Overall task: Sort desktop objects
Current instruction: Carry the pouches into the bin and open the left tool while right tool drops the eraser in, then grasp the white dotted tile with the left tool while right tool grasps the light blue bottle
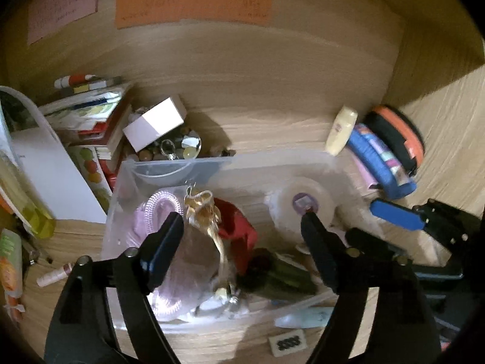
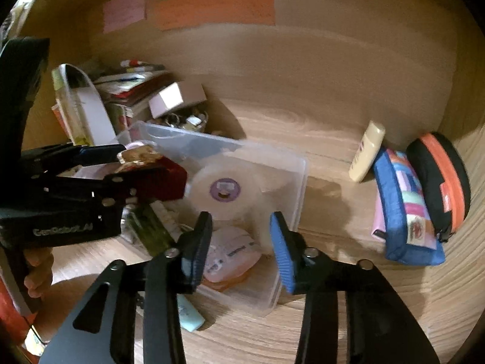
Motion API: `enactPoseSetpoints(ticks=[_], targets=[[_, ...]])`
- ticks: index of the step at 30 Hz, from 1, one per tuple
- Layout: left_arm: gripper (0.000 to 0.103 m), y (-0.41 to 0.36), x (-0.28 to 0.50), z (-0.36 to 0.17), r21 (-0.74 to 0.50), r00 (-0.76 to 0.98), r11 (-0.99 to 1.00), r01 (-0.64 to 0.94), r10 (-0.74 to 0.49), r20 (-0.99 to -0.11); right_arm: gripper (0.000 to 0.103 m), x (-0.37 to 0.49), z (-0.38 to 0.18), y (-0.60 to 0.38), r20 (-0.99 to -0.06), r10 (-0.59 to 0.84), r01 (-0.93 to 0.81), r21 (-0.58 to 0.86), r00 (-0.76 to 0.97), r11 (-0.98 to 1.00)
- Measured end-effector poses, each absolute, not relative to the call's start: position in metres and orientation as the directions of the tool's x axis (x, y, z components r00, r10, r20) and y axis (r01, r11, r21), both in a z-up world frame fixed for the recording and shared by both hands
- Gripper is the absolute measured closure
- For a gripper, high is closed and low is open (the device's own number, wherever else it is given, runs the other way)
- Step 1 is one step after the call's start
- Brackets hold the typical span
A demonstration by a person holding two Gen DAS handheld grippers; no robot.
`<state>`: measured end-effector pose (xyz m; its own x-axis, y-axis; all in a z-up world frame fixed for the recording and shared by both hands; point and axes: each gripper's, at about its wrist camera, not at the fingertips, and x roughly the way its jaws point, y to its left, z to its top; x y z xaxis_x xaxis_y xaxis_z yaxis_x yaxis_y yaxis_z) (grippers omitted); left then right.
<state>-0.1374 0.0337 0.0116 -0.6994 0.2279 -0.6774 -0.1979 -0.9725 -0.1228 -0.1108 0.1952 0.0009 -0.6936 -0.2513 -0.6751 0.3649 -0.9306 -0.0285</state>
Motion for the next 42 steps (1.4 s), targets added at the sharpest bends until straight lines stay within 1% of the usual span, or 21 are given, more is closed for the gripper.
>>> enactPoseSetpoints(ticks=[3, 5, 6, 7, 9, 16, 22, 25, 34, 42], targets=[[0.022, 0.03, -0.13, 0.023, -0.128, -0.716, -0.972, -0.197, 0.232, -0.658, 0.055, -0.101, 0.009, 0.19, -0.654, -0.245, 0.369, -0.057, -0.715, -0.928], [0.017, 0.028, -0.123, 0.03, -0.118, -0.733, -0.974, -0.192, 0.222, -0.643, 0.05, -0.095, 0.013, 0.188, -0.642, -0.248, 0.375, -0.066, -0.726, -0.925], [0.012, 0.027, -0.12, 0.032, -0.109, -0.742, -0.977, -0.186, 0.212, -0.635, 0.046, -0.091, 0.015, 0.187, -0.635, -0.249, 0.376, -0.071, -0.731, -0.924], [0.011, 0.026, -0.115, 0.036, -0.1, -0.753, -0.979, -0.179, 0.202, -0.626, 0.042, -0.088, 0.016, 0.186, -0.63, -0.25, 0.378, -0.076, -0.735, -0.923], [0.011, 0.023, -0.106, 0.041, -0.09, -0.763, -0.98, -0.175, 0.193, -0.617, 0.04, -0.081, 0.019, 0.185, -0.617, -0.245, 0.374, -0.087, -0.748, -0.923], [0.01, 0.015, -0.075, 0.034, -0.082, -0.727, -0.975, -0.208, 0.21, -0.654, 0.039, -0.061, 0.014, 0.191, -0.635, -0.263, 0.394, -0.071, -0.726, -0.916], [0.01, 0.016, -0.052, 0.009, -0.034, -0.682, -0.972, -0.232, 0.188, -0.707, 0.039, -0.046, 0.001, 0.202, -0.667, -0.259, 0.382, -0.043, -0.699, -0.923], [0.01, 0.022, -0.045, -0.008, -0.031, -0.638, -0.966, -0.258, 0.194, -0.745, 0.039, -0.041, -0.009, 0.208, -0.687, -0.254, 0.373, -0.027, -0.681, -0.927], [0.01, 0.052, -0.05, -0.053, -0.033, -0.517, -0.95, -0.31, 0.197, -0.833, 0.039, -0.031, -0.033, 0.223, -0.737, -0.224, 0.347, -0.015, -0.638, -0.938], [0.011, 0.069, -0.061, -0.073, -0.026, -0.479, -0.944, -0.33, 0.191, -0.857, 0.039, -0.032, -0.05, 0.23, -0.776, -0.218, 0.37, -0.02, -0.591, -0.929]])
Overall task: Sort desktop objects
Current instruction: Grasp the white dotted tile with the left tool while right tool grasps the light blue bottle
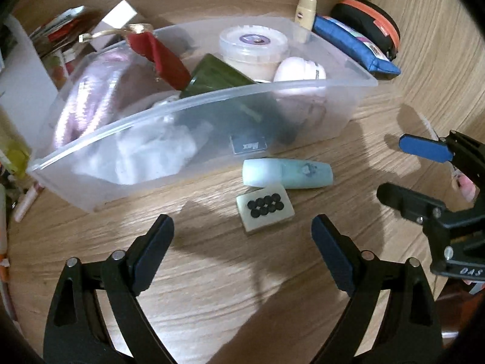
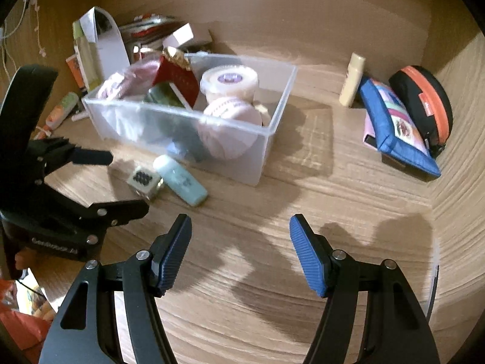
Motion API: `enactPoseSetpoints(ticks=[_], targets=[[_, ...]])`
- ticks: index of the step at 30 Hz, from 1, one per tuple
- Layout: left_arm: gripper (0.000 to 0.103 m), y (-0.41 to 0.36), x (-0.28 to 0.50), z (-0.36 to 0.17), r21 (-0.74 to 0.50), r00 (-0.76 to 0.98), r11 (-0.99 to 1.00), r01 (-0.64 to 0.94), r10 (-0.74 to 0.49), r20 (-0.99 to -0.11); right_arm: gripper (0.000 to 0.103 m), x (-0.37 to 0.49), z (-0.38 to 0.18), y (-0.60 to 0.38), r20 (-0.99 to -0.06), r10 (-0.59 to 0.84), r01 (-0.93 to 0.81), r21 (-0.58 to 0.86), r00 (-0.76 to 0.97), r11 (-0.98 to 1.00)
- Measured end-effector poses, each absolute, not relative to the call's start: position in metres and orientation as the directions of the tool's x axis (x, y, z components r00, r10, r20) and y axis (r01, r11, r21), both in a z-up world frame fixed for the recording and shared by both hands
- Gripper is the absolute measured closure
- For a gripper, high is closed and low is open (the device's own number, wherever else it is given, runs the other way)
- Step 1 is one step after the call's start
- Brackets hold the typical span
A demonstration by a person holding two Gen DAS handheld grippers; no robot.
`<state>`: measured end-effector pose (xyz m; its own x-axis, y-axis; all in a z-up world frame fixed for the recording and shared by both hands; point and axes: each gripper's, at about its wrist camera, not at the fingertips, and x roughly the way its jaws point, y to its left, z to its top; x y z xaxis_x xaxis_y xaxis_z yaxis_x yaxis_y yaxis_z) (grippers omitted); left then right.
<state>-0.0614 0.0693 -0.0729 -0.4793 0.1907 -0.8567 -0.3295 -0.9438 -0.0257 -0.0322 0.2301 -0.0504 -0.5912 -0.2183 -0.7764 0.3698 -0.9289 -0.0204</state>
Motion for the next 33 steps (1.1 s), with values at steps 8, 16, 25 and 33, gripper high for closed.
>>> enactPoseSetpoints(ticks=[8, 16, 25, 33], targets=[[0.03, 0.071, -0.068, -0.077, -0.005, -0.495, -0.942, -0.335, 0.181, -0.85, 0.039, -0.039, -0.06, 0.221, -0.795, -0.244, 0.42, -0.015, -0.555, -0.907], [0.069, 0.051, -0.063, -0.074, -0.015, -0.517, -0.948, -0.318, 0.186, -0.836, 0.039, -0.057, -0.067, 0.196, -0.813, -0.281, 0.483, -0.001, -0.51, -0.875], [0.069, 0.021, -0.057, -0.072, -0.073, -0.516, -0.955, -0.287, 0.218, -0.828, 0.045, -0.075, -0.076, 0.159, -0.833, -0.297, 0.547, -0.008, -0.467, -0.837], [0.07, 0.001, -0.049, -0.065, -0.109, -0.542, -0.962, -0.249, 0.232, -0.808, 0.076, -0.079, -0.073, 0.149, -0.84, -0.319, 0.565, 0.018, -0.439, -0.825]])
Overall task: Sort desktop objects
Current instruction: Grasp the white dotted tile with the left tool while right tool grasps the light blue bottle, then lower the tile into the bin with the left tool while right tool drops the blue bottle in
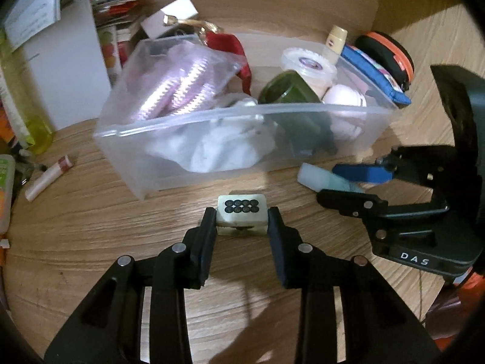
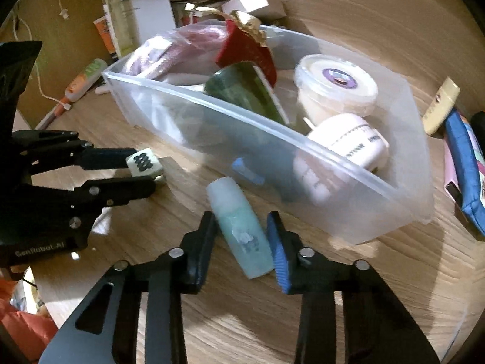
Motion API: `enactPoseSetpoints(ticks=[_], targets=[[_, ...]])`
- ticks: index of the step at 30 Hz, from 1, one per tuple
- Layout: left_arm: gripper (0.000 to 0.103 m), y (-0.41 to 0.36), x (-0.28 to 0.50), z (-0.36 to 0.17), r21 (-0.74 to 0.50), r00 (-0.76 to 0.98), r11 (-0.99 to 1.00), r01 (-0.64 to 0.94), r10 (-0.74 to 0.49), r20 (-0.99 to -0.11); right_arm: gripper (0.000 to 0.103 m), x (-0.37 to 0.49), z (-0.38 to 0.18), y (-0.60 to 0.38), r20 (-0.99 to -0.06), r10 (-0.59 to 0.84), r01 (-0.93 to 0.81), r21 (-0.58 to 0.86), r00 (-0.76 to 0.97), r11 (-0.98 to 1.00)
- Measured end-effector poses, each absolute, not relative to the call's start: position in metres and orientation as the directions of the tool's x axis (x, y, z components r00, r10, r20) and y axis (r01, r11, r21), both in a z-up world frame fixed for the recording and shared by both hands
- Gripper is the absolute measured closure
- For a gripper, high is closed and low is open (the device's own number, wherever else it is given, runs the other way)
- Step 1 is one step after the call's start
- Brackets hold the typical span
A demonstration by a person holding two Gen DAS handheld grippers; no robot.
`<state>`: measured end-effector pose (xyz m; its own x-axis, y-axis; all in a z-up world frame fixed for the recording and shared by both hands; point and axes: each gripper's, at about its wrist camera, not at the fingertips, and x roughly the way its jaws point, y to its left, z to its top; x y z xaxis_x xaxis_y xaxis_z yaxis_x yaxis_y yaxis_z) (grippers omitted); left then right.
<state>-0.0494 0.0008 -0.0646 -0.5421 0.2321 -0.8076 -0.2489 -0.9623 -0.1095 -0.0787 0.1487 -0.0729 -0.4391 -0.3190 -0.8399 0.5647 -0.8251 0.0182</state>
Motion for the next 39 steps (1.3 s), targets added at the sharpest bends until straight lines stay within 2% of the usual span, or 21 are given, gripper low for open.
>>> enactPoseSetpoints(ticks=[1, 14, 18, 19, 23, 26, 27, 28, 29, 39], targets=[[0.07, -0.001, -0.048, -0.062, -0.112, -0.549, -0.963, -0.246, 0.234, -0.802, 0.08, -0.077, -0.073, 0.148, -0.84, -0.324, 0.569, 0.022, -0.436, -0.822], [0.073, 0.0, -0.037, -0.046, -0.084, -0.588, -0.965, -0.25, 0.22, -0.779, 0.08, -0.056, -0.046, 0.162, -0.78, -0.41, 0.568, 0.086, -0.472, -0.818], [0.045, -0.002, -0.032, -0.048, -0.079, -0.59, -0.966, -0.247, 0.214, -0.778, 0.08, -0.051, -0.036, 0.174, -0.756, -0.426, 0.545, 0.11, -0.497, -0.831], [0.042, -0.002, -0.032, -0.049, -0.071, -0.593, -0.966, -0.248, 0.209, -0.777, 0.08, -0.05, -0.034, 0.177, -0.751, -0.429, 0.54, 0.115, -0.502, -0.834], [0.041, 0.004, -0.039, -0.059, -0.055, -0.554, -0.962, -0.269, 0.201, -0.808, 0.08, -0.049, -0.02, 0.191, -0.721, -0.445, 0.517, 0.141, -0.53, -0.844], [0.042, 0.009, -0.046, -0.068, -0.04, -0.539, -0.966, -0.256, 0.177, -0.823, 0.08, -0.049, -0.011, 0.198, -0.701, -0.432, 0.488, 0.136, -0.567, -0.862], [0.049, 0.01, -0.047, -0.069, -0.04, -0.543, -0.966, -0.256, 0.178, -0.821, 0.08, -0.049, -0.008, 0.202, -0.692, -0.431, 0.477, 0.141, -0.579, -0.867], [0.063, 0.01, -0.048, -0.069, -0.041, -0.55, -0.967, -0.253, 0.179, -0.816, 0.08, -0.05, -0.005, 0.206, -0.685, -0.43, 0.468, 0.145, -0.588, -0.872], [0.07, 0.01, -0.049, -0.07, -0.045, -0.551, -0.967, -0.252, 0.181, -0.815, 0.08, -0.051, -0.003, 0.21, -0.678, -0.428, 0.458, 0.15, -0.598, -0.876], [0.07, -0.001, -0.035, -0.035, -0.073, -0.628, -0.967, -0.246, 0.216, -0.747, 0.08, -0.072, 0.007, 0.226, -0.648, -0.414, 0.41, 0.167, -0.64, -0.897]])
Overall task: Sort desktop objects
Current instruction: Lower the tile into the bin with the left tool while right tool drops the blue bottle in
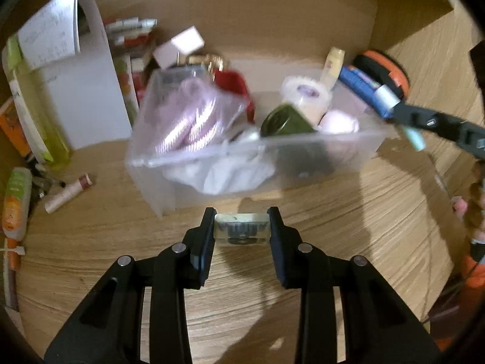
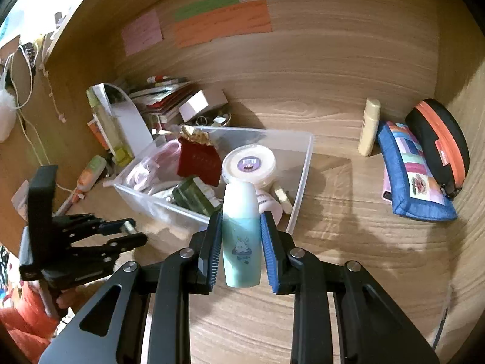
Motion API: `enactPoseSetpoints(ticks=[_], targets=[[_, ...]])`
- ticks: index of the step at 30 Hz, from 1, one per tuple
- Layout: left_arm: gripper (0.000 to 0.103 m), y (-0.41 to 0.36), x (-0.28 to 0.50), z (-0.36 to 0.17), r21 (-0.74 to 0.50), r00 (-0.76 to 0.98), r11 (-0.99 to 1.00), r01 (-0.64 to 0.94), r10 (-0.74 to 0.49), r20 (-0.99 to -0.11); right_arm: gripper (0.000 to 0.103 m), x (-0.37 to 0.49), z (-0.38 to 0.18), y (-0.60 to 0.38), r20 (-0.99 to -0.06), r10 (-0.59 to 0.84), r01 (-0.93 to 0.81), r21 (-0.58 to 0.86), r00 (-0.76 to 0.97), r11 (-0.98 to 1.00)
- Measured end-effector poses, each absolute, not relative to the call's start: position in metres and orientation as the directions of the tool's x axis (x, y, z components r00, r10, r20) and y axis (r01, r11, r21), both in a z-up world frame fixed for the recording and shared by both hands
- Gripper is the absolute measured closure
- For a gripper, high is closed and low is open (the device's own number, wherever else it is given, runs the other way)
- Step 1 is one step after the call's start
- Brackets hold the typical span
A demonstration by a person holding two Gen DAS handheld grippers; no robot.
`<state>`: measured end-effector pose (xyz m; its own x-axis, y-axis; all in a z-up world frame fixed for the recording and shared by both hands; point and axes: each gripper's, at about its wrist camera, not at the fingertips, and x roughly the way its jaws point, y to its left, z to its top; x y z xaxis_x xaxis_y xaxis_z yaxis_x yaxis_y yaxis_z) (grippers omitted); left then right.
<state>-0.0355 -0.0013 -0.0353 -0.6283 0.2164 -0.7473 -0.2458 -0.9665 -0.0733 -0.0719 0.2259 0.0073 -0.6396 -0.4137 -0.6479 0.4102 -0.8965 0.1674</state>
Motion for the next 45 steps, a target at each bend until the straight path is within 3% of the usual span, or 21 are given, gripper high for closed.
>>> enactPoseSetpoints(ticks=[12, 24, 43, 45], targets=[[0.07, 0.01, -0.068, 0.034, -0.106, -0.748, -0.962, -0.25, 0.261, -0.61, 0.08, -0.087, 0.013, 0.207, -0.618, -0.449, 0.442, 0.178, -0.645, -0.879], [0.07, 0.032, -0.133, 0.018, -0.099, -0.693, -0.962, -0.256, 0.254, -0.675, 0.08, -0.116, -0.011, 0.182, -0.658, -0.493, 0.507, 0.191, -0.569, -0.84], [0.069, 0.029, -0.142, -0.002, -0.079, -0.673, -0.965, -0.25, 0.232, -0.702, 0.077, -0.124, -0.025, 0.176, -0.684, -0.484, 0.526, 0.17, -0.546, -0.833], [0.065, 0.026, -0.138, 0.002, -0.088, -0.678, -0.962, -0.258, 0.245, -0.693, 0.076, -0.122, -0.025, 0.175, -0.686, -0.482, 0.53, 0.164, -0.544, -0.832]])
